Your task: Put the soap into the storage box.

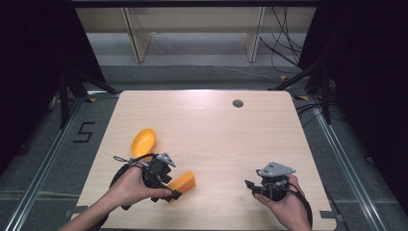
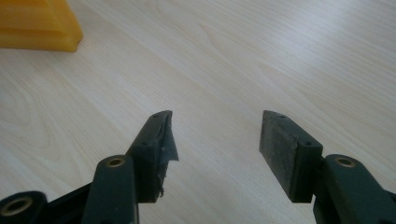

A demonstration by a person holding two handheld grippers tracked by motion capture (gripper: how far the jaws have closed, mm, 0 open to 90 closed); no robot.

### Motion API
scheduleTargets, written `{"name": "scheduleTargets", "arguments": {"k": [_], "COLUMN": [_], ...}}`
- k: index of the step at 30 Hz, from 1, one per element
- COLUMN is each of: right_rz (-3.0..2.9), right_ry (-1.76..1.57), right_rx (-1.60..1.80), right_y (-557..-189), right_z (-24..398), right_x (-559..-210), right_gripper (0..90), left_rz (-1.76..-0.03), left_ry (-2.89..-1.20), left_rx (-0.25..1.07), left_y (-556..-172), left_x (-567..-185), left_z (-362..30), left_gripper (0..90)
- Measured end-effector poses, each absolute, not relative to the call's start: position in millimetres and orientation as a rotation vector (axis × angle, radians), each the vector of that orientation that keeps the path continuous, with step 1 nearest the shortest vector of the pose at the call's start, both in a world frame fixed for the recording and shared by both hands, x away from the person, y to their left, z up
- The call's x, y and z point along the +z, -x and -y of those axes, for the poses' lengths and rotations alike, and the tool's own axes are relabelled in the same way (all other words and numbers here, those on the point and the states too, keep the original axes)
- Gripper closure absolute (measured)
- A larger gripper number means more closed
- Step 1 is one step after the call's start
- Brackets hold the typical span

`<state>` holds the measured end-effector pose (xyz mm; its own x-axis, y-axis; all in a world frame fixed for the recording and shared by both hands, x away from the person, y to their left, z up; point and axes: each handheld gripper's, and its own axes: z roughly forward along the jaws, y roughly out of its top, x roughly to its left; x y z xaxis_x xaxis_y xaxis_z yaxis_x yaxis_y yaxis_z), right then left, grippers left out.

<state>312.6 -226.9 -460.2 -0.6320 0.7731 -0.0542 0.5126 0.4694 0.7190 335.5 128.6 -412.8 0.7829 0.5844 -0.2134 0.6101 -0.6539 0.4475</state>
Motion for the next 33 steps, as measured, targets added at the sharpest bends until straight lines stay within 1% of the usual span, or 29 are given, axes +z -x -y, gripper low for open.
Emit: {"name": "scheduleTargets", "arguments": {"k": [5, 10, 29, 33], "right_rz": [-2.351, -2.35, -2.355, -2.359], "right_ry": [-1.077, -1.081, -1.087, -1.107], "right_rx": [0.96, 0.96, 0.97, 0.972], "right_y": [-313, -313, -312, -311], "right_z": [227, 227, 226, 225], "right_x": [-460, -461, -461, -461], "right_gripper": [44.7, 44.7, 44.5, 44.4], "left_rz": [-0.898, -0.855, -0.872, -0.864], "left_ry": [-2.486, -2.577, -2.619, -2.657], "left_rx": [-0.053, -0.037, -0.048, -0.046], "left_y": [-340, -346, -360, -360], "left_x": [-411, -408, -407, -409], "left_z": [-125, -117, -101, -94], "left_gripper": [31.4, 31.4, 31.1, 31.7]}}
